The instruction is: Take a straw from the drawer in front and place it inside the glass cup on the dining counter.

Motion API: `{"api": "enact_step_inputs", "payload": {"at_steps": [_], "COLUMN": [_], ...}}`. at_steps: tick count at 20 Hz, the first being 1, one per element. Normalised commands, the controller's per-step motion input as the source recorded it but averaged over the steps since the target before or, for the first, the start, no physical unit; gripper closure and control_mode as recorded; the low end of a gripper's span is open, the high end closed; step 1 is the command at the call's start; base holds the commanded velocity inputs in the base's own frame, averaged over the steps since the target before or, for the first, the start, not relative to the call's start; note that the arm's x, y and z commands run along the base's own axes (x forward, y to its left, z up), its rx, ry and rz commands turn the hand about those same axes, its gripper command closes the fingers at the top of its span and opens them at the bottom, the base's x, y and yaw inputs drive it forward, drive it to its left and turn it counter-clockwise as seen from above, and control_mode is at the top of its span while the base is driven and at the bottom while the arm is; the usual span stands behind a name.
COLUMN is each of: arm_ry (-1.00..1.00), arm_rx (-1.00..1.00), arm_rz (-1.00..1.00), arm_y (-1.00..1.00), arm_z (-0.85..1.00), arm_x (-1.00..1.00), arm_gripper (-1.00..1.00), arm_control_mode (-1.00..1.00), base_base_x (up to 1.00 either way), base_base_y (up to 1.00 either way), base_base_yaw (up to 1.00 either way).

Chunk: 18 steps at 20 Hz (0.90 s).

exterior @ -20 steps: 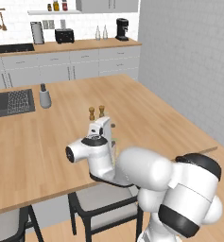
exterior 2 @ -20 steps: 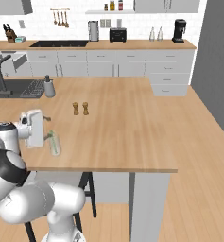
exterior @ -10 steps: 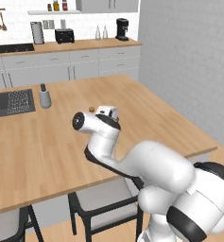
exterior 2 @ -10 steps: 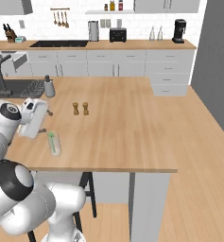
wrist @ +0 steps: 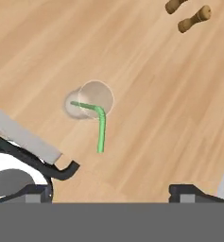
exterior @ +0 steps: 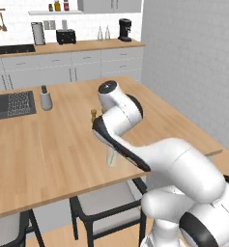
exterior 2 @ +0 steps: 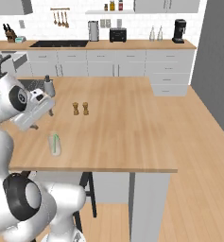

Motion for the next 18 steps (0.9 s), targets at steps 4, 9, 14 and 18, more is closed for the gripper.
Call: {"api": "enact_step_inputs", "payload": {"at_steps": [4,9,14,18], "arm_ry": [0.1,0.16,0.1,0.01], "arm_rx": [0.44,0.38,0.2,0.03], "arm_rz": [-0.02,-0.06,-0.05,-0.08], "arm_y": [-0.78,-1.0,-0.93,-0.71], "arm_z": [0.6,0.14,0.0,-0.1], "arm_x": [-1.0,-0.7,-0.28,-0.04], "arm_gripper": [-1.0,-1.0,-1.0,-1.0], "arm_control_mode": [-1.0,-1.0,-1.0,-1.0], "base_base_x": [0.0,0.0,0.0,0.0], "base_base_y": [0.0,0.0,0.0,0.0], "base_base_yaw": [0.0,0.0,0.0,0.0]}}
